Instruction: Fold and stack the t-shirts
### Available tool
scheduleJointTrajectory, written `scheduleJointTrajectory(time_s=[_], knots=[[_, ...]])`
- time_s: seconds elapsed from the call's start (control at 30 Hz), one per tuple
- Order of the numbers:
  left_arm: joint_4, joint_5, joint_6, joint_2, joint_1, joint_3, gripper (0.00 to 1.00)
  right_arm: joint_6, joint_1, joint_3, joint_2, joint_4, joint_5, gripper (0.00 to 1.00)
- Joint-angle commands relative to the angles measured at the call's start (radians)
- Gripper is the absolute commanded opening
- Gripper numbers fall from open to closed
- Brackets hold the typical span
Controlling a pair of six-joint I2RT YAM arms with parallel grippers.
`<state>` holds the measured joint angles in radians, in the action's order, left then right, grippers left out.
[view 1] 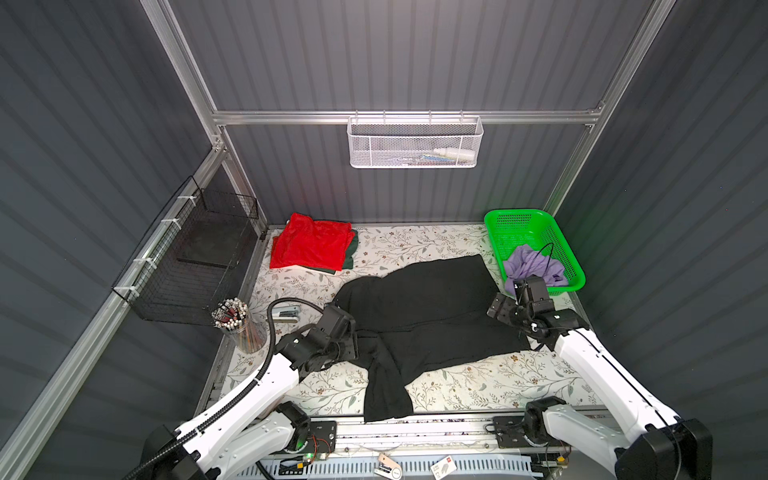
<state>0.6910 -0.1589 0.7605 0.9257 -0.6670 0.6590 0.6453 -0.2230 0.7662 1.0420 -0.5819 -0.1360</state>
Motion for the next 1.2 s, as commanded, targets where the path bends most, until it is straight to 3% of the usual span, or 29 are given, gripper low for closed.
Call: scheduleJointTrajectory(time_s=[0.0,0.47,0.67,0.77,1.17], knots=[[-0.110,-0.082,0.138,-0.044,0.003,-0.061,0.64,-0.021,-0.007,0.032,0.023,0.020,0.061,0.99],[-0.431,0.037,0.221,0.083,0.100,-0.240,0.57,-0.054,-0.005,0.056,0.103,0.069,0.094,0.99],[-0.488,0.073,0.191,0.140,0.179,-0.258,0.31,-0.061,-0.006,0.076,0.119,0.062,0.088,0.99],[-0.477,0.052,0.162,0.175,0.181,-0.231,0.00,-0.062,-0.006,0.080,0.120,0.065,0.086,0.99],[-0.414,0.019,0.087,0.213,0.185,-0.146,0.00,-0.075,-0.006,0.117,0.155,0.055,0.096,0.99]])
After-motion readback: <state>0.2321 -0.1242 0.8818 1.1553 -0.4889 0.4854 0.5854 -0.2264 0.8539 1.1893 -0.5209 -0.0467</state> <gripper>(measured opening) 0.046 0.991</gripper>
